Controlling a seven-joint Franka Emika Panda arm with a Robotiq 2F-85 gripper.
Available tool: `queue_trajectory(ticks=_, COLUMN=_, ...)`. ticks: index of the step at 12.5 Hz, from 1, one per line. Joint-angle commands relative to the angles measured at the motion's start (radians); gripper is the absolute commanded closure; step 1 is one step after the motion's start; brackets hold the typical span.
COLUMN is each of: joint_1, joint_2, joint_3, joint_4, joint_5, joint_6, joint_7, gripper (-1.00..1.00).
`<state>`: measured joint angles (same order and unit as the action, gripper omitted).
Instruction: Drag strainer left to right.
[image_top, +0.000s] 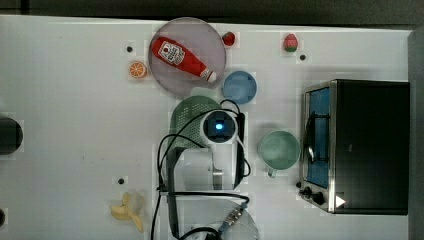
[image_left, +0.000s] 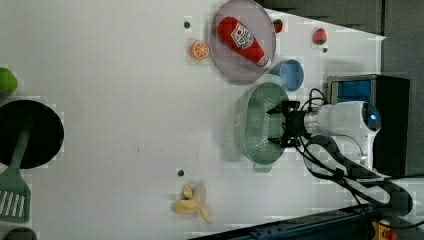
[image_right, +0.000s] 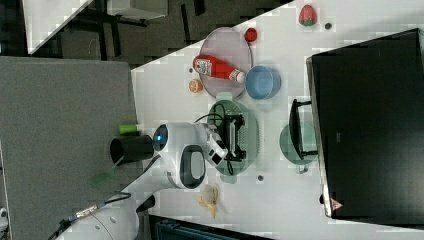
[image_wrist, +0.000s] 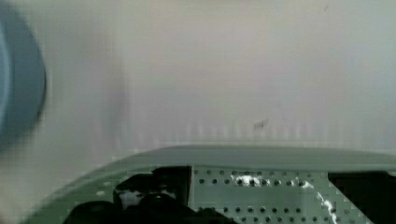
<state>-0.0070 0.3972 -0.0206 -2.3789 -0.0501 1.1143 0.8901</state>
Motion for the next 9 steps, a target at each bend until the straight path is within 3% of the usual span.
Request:
queue_trajectory(ticks=1, joint_1=0.019, joint_2=-0.025, joint_3=-0.054, joint_4=-0.011, joint_5=0.005, joint_6=0.011, joint_7=-0.122, gripper=-1.0)
queue_trajectory(ticks=9, joint_1=0.019, joint_2=-0.023, joint_3=-0.151, joint_4=-0.011, joint_5=0.001, joint_6=0.019, joint_7=-0.236, gripper=-1.0)
